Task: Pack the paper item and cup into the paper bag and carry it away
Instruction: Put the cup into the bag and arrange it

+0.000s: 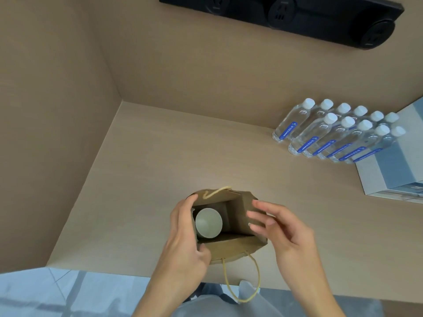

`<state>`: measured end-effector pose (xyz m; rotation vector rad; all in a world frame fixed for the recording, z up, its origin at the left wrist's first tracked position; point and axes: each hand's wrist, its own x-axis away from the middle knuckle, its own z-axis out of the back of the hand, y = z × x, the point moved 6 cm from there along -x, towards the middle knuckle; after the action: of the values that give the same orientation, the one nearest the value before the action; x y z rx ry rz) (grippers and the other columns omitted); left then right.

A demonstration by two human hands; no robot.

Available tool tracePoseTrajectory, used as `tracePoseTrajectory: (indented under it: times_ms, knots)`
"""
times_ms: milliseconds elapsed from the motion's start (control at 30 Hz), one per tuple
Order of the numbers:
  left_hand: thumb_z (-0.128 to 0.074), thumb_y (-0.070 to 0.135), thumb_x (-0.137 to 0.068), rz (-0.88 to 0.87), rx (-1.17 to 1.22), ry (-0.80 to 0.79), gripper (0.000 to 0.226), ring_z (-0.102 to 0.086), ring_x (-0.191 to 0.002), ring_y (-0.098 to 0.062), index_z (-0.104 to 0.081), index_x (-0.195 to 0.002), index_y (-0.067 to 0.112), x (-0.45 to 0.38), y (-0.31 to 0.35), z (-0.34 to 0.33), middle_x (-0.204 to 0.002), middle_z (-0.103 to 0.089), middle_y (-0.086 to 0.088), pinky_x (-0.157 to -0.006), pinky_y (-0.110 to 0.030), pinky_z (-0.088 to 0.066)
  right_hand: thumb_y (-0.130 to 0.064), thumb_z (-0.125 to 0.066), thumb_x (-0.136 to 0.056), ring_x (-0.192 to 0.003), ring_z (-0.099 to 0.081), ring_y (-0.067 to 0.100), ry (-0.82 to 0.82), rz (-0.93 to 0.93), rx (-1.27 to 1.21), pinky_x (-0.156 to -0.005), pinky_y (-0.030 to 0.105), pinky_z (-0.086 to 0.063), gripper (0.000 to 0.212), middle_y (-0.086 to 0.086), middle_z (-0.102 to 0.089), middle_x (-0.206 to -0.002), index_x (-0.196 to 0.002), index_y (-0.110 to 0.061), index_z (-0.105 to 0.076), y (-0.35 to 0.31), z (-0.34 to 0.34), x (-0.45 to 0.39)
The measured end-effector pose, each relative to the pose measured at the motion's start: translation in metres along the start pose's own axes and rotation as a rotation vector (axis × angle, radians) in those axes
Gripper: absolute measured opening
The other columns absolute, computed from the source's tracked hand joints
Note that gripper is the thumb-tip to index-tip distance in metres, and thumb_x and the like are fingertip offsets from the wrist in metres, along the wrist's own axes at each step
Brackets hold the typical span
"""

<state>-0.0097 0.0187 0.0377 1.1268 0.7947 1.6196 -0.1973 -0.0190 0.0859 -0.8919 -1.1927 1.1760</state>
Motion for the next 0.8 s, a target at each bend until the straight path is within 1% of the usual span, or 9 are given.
tracePoseTrajectory:
  times_ms: [100, 167, 267, 367, 433, 500, 567, 667, 800]
  knots:
    - [-0.053, -0.008, -0.072, 0.000, 0.005, 0.006, 0.105, -0.027, -0.106, 0.039, -0.009, -0.120, 0.074, 0.000, 0.001, 0.001, -0.131, -0.016, 0.046, -0.074, 0.015, -0.022, 0.009, -0.041, -0.096, -0.095, -0.071, 0.011, -0.027, -0.001, 0.198, -0.081, 0.014, -0.053, 0.047, -0.003, -0.075, -0.098, -0.106, -0.028, -0.067, 0.000, -0.003, 0.002]
    - [-0.053, -0.008, -0.072, -0.005, 0.004, 0.014, 0.104, -0.029, -0.106, 0.038, -0.009, -0.121, 0.073, 0.000, 0.002, 0.000, -0.132, -0.015, 0.047, -0.075, 0.014, -0.024, 0.001, -0.041, -0.094, -0.099, -0.065, 0.011, -0.175, 0.103, 0.605, -0.082, 0.017, -0.051, 0.045, -0.008, -0.066, -0.111, -0.109, -0.037, -0.061, -0.008, -0.017, 0.001]
    - [-0.050, -0.007, -0.071, 0.002, 0.003, 0.010, 0.101, -0.031, -0.105, 0.036, -0.010, -0.129, 0.066, -0.001, 0.002, -0.002, -0.132, -0.017, 0.041, -0.076, 0.012, -0.028, -0.006, -0.038, -0.080, -0.096, -0.056, 0.024, -0.618, 0.191, 1.191, -0.074, 0.038, -0.053, 0.038, -0.003, -0.058, -0.110, -0.110, -0.026, -0.051, -0.008, -0.055, -0.007]
    - [-0.050, -0.005, -0.071, 0.036, 0.013, 0.022, 0.097, -0.037, -0.106, 0.029, -0.008, -0.140, 0.050, -0.002, -0.004, -0.003, -0.137, -0.016, 0.030, -0.075, 0.011, -0.030, -0.005, -0.046, -0.084, -0.080, -0.055, 0.034, -0.938, 0.077, 1.473, -0.060, 0.036, -0.042, 0.012, 0.010, -0.058, -0.089, -0.089, -0.016, -0.049, 0.007, -0.091, -0.028]
    - [-0.052, -0.003, -0.072, 0.061, 0.007, 0.036, 0.097, -0.044, -0.102, 0.011, -0.004, -0.138, 0.051, -0.002, -0.005, -0.001, -0.137, -0.014, 0.032, -0.071, 0.008, -0.033, -0.010, -0.049, -0.090, -0.076, -0.059, 0.032, -1.045, -0.003, 1.632, -0.060, 0.036, -0.042, 0.011, 0.010, -0.058, -0.082, -0.097, -0.012, -0.058, 0.023, -0.104, -0.048]
    - [-0.052, -0.001, -0.072, 0.080, -0.002, 0.049, 0.097, -0.049, -0.101, 0.000, -0.004, -0.139, 0.050, -0.002, -0.004, 0.000, -0.140, -0.013, 0.031, -0.066, 0.002, -0.038, -0.014, -0.048, -0.095, -0.072, -0.055, 0.026, -1.149, -0.128, 1.703, -0.066, 0.036, -0.045, 0.022, 0.007, -0.054, -0.078, -0.112, -0.007, -0.059, 0.041, -0.111, -0.064]
    - [-0.051, 0.000, -0.071, 0.087, -0.004, 0.050, 0.096, -0.054, -0.098, -0.007, -0.007, -0.141, 0.049, -0.003, -0.003, -0.001, -0.141, -0.014, 0.030, -0.063, -0.004, -0.040, -0.013, -0.046, -0.097, -0.075, -0.053, 0.024, -1.238, -0.230, 1.719, -0.068, 0.031, -0.044, 0.027, 0.009, -0.058, -0.090, -0.121, -0.004, -0.057, 0.055, -0.115, -0.074]
    - [-0.051, 0.001, -0.073, 0.099, -0.005, 0.031, 0.096, -0.055, -0.094, -0.010, -0.002, -0.140, 0.049, -0.003, -0.001, -0.004, -0.141, -0.010, 0.032, -0.058, -0.007, -0.041, -0.011, -0.046, -0.098, -0.061, -0.050, 0.021, -1.194, -0.404, 1.664, -0.054, 0.027, -0.046, 0.028, 0.013, -0.056, -0.096, -0.123, -0.001, -0.053, 0.072, -0.116, -0.087]
    - [-0.050, 0.003, -0.072, 0.099, 0.020, 0.020, 0.095, -0.059, -0.091, -0.013, -0.004, -0.141, 0.049, -0.004, 0.003, -0.005, -0.143, -0.010, 0.030, -0.062, -0.015, -0.045, -0.010, -0.051, -0.095, -0.051, -0.048, 0.020, -1.099, -0.562, 1.587, -0.046, 0.027, -0.043, 0.007, 0.013, -0.053, -0.076, -0.094, -0.003, -0.054, 0.088, -0.108, -0.095]
